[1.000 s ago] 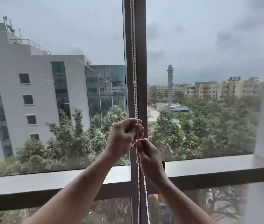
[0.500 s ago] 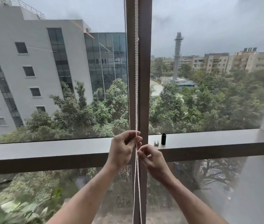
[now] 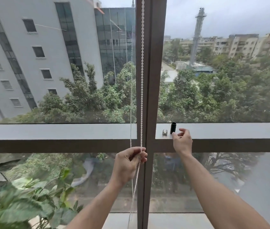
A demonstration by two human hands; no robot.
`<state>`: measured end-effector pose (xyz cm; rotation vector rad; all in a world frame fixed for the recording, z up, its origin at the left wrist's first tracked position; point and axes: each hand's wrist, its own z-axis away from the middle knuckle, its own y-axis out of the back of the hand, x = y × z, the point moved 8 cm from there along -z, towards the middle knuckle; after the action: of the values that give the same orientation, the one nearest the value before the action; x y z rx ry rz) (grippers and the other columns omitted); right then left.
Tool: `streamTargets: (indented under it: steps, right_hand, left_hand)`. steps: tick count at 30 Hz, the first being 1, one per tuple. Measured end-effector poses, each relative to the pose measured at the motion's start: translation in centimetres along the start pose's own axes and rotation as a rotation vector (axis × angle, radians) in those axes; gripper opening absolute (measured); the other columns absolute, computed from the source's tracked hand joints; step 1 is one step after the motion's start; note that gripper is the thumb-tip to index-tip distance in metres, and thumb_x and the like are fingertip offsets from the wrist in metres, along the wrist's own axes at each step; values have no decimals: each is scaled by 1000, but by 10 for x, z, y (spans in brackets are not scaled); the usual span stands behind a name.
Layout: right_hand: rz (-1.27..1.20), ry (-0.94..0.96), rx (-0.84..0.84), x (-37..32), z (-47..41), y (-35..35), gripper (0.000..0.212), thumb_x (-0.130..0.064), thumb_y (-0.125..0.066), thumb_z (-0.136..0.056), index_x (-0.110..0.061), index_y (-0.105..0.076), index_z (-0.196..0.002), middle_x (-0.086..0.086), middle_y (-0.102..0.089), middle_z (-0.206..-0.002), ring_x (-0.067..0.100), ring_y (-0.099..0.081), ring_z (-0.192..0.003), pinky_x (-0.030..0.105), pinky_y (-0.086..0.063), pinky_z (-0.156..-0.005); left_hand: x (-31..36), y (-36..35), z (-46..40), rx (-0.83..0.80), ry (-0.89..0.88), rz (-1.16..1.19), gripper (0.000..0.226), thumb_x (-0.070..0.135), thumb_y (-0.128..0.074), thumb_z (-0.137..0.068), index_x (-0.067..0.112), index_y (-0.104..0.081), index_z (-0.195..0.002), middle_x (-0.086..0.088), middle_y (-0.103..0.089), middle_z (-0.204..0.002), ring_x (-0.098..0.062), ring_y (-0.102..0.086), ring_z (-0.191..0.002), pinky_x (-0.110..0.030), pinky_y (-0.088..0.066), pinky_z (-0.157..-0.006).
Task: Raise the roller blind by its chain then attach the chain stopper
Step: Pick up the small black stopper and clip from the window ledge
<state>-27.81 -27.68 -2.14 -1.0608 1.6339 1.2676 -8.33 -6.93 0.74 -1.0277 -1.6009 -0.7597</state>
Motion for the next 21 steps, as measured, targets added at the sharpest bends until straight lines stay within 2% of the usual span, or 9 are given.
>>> streamTargets:
  steps: [3,7,10,14,17,21]
  right_hand:
    - [68,-11,-10,5,-20,-6,49,-21,-64,-90,-4,-46,-132,15,-56,-119,30,-56,-111,43,-45,-98]
    - [121,-50,-97,5,-38,-21,57,-23,-67,-89,-4,-43,-138,18,-54,-129,32,-52,-120,43,-42,-104]
    - [172,-69,-120,7,-48,-30,58,-24,-69,-87,-6,-45,-137,20,-56,-132,34,-51,-124,43,-40,-106]
    - [221,-67,-110,7,-57,-33,48,-22,-66,-87,-7,-53,-131,19,-62,-126,34,-56,-118,40,-45,-101]
    - [281,-78,-82,6,-58,-31,45,-21,-65,-88,-9,-55,-130,17,-63,-127,34,-58,-117,40,-47,-96]
    - [231,-61,16,3,-47,-22,30,-17,-69,-88,-10,-63,-116,16,-68,-117,34,-62,-108,38,-48,-87]
  left_hand:
    - [-7,2,10,10,-5,-13,12,19,-72,-78,18,-76,-89,-8,-77,-79,-21,-73,-68,-30,-59,-69]
    - [-14,6,20,56,17,12,12,6,-72,-81,14,-76,-89,-8,-78,-80,-23,-74,-67,-28,-60,-67]
    - [-20,9,25,52,11,-5,14,4,-72,-81,13,-76,-90,-10,-77,-80,-26,-74,-68,-31,-60,-69]
    - [-28,10,34,43,48,-15,15,3,-71,-82,16,-76,-88,-12,-76,-78,-25,-74,-70,-34,-61,-69]
    - [-29,9,40,22,57,-30,10,10,-73,-81,13,-76,-91,-11,-77,-79,-29,-75,-73,-44,-61,-74]
    - [-27,8,44,16,56,-1,16,19,-76,-74,11,-66,-84,-12,-75,-81,-32,-74,-70,-45,-60,-71]
